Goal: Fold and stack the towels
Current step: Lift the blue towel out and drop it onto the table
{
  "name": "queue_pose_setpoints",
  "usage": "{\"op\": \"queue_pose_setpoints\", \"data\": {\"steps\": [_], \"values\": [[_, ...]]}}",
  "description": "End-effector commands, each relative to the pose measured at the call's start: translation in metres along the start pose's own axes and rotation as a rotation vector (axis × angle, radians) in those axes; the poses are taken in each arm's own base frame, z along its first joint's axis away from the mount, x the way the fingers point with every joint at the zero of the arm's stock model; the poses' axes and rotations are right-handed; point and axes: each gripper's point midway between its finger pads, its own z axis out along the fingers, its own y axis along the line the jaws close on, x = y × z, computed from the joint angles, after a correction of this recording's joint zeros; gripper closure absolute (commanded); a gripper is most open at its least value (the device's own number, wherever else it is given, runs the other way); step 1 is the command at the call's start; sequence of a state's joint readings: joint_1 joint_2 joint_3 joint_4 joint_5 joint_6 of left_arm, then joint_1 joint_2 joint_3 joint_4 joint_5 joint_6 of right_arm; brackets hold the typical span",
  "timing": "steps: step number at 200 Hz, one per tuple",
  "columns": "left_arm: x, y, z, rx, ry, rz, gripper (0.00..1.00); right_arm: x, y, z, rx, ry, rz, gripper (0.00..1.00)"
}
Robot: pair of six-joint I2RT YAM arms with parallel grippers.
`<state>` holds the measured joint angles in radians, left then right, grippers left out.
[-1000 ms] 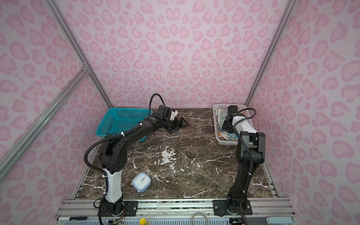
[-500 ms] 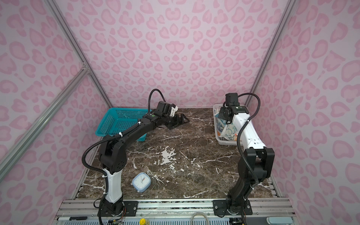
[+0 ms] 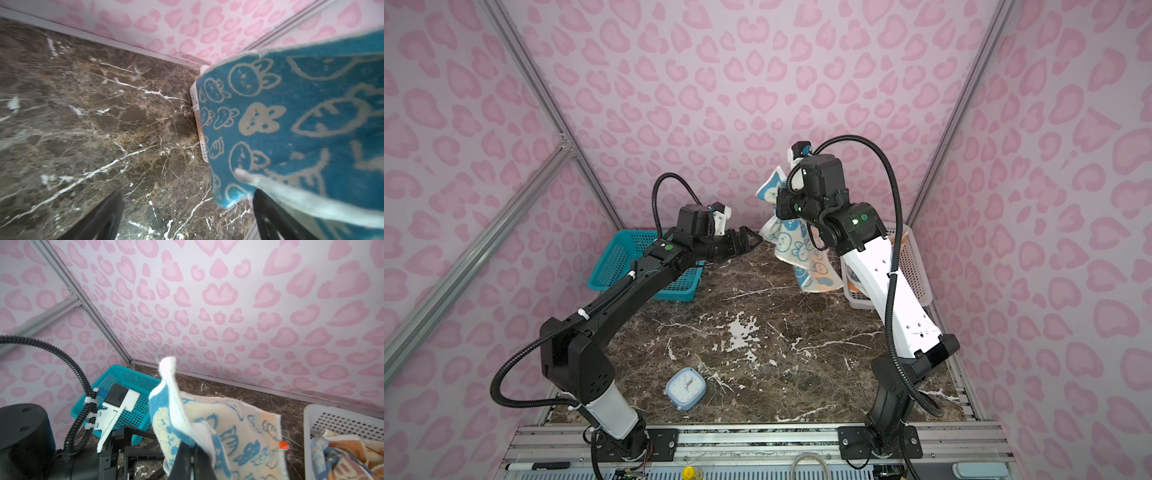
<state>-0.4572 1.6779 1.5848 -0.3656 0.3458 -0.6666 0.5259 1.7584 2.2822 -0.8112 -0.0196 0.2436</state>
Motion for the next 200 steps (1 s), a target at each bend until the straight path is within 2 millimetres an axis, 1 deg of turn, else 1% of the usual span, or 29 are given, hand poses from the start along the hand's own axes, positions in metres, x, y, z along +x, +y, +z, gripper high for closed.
{"op": "queue_pose_setpoints", "data": {"steps": [1,8,25,27,29,39,53,62,71,76,80,88,96,102,110,119,130,134,142,167,181,186,200], "values": [[-0.018,0.006,-0.024,-0.02,-0.101,-0.004,0.02,0.014,-0.01,0.009,0.002,0.037,0.045,1.0],[-0.018,0.01,-0.028,-0.026,-0.108,-0.004,0.02,0.022,-0.022,0.016,0.022,0.055,0.076,1.0],[-0.018,0.021,-0.033,-0.049,-0.108,-0.011,0.02,0.052,-0.054,0.04,0.045,0.129,0.184,1.0],[-0.017,0.022,-0.033,-0.05,-0.107,-0.011,0.02,0.06,-0.06,0.045,0.047,0.146,0.207,1.0],[-0.017,0.023,-0.033,-0.052,-0.106,-0.013,0.02,0.063,-0.062,0.047,0.047,0.15,0.214,1.0],[-0.015,0.029,-0.032,-0.06,-0.097,-0.025,0.02,0.092,-0.085,0.065,0.075,0.214,0.275,1.0],[-0.009,0.036,-0.026,-0.07,-0.076,-0.044,0.02,0.136,-0.112,0.089,0.127,0.306,0.298,1.0],[-0.005,0.039,-0.022,-0.069,-0.059,-0.056,0.02,0.165,-0.132,0.1,0.199,0.367,0.29,0.98],[-0.001,0.042,-0.017,-0.066,-0.04,-0.068,0.02,0.187,-0.151,0.108,0.252,0.424,0.278,0.96],[0.001,0.044,-0.014,-0.064,-0.028,-0.075,0.02,0.198,-0.161,0.11,0.282,0.453,0.28,0.91],[0.004,0.045,-0.012,-0.064,-0.018,-0.079,0.02,0.207,-0.169,0.113,0.302,0.482,0.283,0.85],[0.009,0.049,-0.007,-0.066,0.004,-0.089,0.02,0.219,-0.18,0.116,0.325,0.522,0.29,0.67],[0.014,0.053,-0.002,-0.067,0.023,-0.096,0.02,0.226,-0.182,0.117,0.331,0.545,0.286,0.48],[0.018,0.056,0.002,-0.071,0.037,-0.101,0.02,0.229,-0.18,0.117,0.326,0.552,0.282,0.37],[0.022,0.061,0.006,-0.08,0.053,-0.109,0.02,0.23,-0.173,0.115,0.313,0.553,0.278,0.29],[0.027,0.066,0.01,-0.087,0.071,-0.118,0.02,0.233,-0.158,0.114,0.288,0.552,0.268,0.2],[0.03,0.074,0.013,-0.099,0.082,-0.137,0.02,0.246,-0.134,0.115,0.244,0.573,0.264,0.13],[0.031,0.077,0.014,-0.104,0.086,-0.146,0.02,0.25,-0.125,0.116,0.226,0.579,0.265,0.11],[0.032,0.084,0.015,-0.112,0.089,-0.164,0.02,0.266,-0.106,0.118,0.194,0.607,0.271,0.09],[0.027,0.1,0.013,-0.135,0.083,-0.21,0.02,0.313,-0.054,0.131,0.082,0.676,0.307,0.07],[0.022,0.111,0.007,-0.162,0.07,-0.239,0.02,0.335,-0.033,0.139,0.036,0.711,0.341,0.06],[0.02,0.118,0.003,-0.172,0.062,-0.252,0.02,0.341,-0.028,0.143,0.023,0.716,0.355,0.05],[0.016,0.126,-0.002,-0.176,0.048,-0.274,0.02,0.354,-0.013,0.15,-0.017,0.735,0.385,0.05]]}}
